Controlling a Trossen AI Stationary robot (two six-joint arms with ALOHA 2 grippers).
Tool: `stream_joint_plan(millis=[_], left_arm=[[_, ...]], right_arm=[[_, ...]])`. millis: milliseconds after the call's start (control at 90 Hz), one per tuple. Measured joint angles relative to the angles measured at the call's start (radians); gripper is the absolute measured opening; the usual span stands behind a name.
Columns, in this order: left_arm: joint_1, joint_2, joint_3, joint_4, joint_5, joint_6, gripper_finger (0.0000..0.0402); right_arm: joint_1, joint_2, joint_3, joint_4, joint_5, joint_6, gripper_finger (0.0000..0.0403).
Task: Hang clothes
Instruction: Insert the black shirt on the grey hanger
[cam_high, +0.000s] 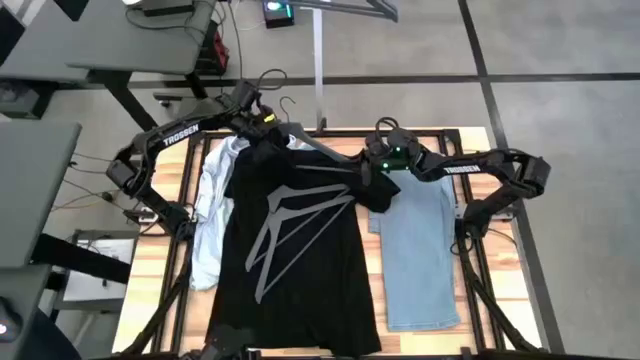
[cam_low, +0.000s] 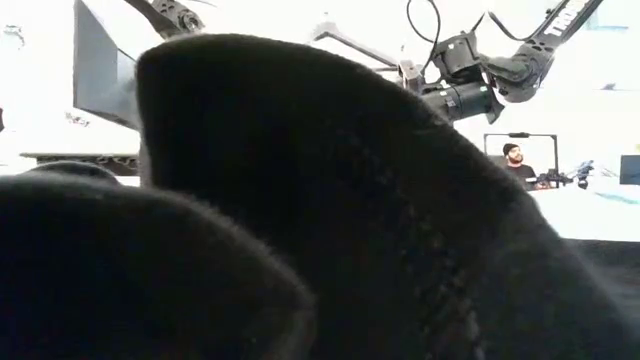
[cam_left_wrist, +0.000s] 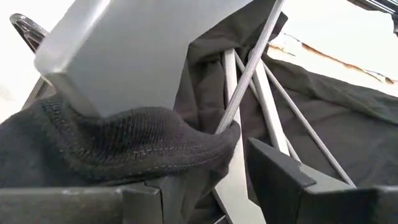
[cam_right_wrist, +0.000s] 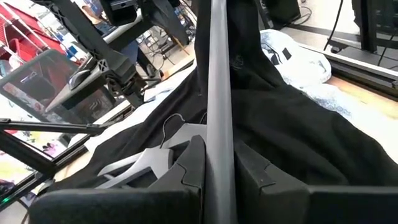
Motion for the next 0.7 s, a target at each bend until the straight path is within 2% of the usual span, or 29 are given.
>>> stream_joint_plan(millis=[511, 700], left_arm=[[0.000, 0.000, 0.000, 0.007, 0.000, 0.009, 0.0148], [0.001, -0.007, 0.000, -0.005, -0.059, 0.013, 0.0148]], right_arm=[[0.000, 0.000, 0.000, 0.013, 0.000, 0.003, 0.0030], [0.001, -0.006, 0.000, 0.036, -0.008, 0.006, 0.0030]])
